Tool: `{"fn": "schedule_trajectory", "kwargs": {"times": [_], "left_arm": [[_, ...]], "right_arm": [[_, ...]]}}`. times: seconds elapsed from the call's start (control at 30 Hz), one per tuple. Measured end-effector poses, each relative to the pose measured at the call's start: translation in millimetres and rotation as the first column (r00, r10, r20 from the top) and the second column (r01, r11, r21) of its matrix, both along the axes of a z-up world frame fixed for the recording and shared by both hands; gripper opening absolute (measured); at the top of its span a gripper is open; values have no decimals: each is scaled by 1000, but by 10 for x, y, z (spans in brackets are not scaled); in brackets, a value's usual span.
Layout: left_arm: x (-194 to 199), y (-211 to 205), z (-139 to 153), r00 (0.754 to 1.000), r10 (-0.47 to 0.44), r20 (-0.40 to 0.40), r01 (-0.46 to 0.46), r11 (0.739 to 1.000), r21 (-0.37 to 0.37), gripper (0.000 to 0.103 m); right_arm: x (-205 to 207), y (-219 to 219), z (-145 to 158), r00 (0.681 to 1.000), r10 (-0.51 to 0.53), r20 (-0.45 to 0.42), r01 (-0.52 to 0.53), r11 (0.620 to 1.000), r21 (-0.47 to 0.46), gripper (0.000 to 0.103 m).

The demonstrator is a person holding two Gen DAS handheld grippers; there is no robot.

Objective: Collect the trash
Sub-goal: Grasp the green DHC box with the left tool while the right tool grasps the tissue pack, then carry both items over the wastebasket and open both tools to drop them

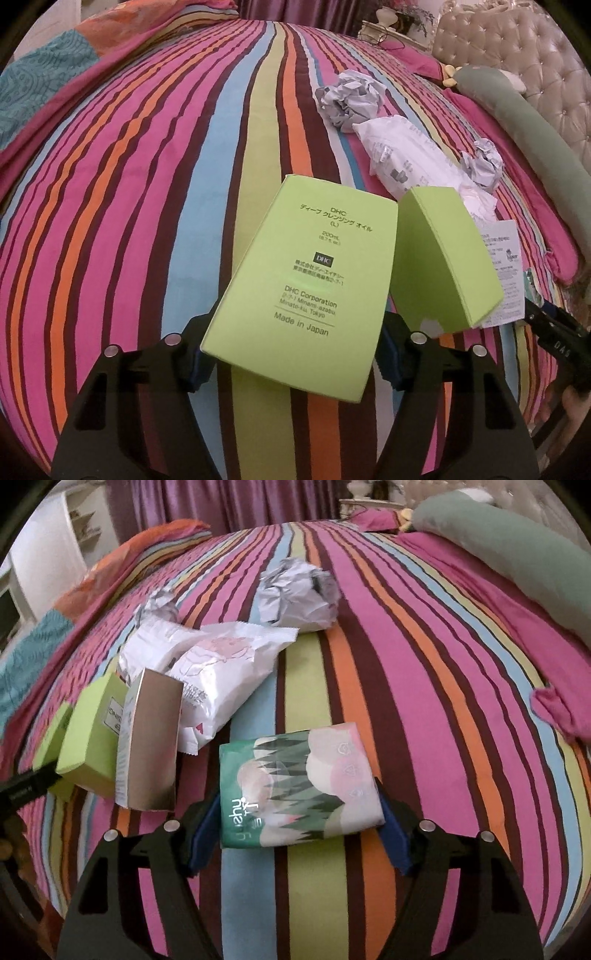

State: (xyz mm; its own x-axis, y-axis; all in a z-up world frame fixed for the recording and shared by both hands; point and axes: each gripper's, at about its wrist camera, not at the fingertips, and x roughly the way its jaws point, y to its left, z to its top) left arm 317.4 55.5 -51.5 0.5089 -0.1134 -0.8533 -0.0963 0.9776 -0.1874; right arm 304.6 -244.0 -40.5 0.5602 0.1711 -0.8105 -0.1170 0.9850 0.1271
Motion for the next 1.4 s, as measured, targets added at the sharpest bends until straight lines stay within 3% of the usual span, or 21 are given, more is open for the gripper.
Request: {"fn": "schedule_trajectory", "kwargs": {"times": [0.4,0.9,1.4], "left_arm": [[-305,11,68,1000,16,18,-16,1000,-25,67],[-832,0,171,1000,0,30,1,999,-33,67],[-1899,-206,165,996,-89,33,89,996,4,67]], "right_arm": [[-315,-186,43,999,-37,-1,37,996,86,70],[-790,-150,146,999,-30,22,27,992,126,70],[-1612,-113,103,999,22,-39,-13,978,209,70]]}}
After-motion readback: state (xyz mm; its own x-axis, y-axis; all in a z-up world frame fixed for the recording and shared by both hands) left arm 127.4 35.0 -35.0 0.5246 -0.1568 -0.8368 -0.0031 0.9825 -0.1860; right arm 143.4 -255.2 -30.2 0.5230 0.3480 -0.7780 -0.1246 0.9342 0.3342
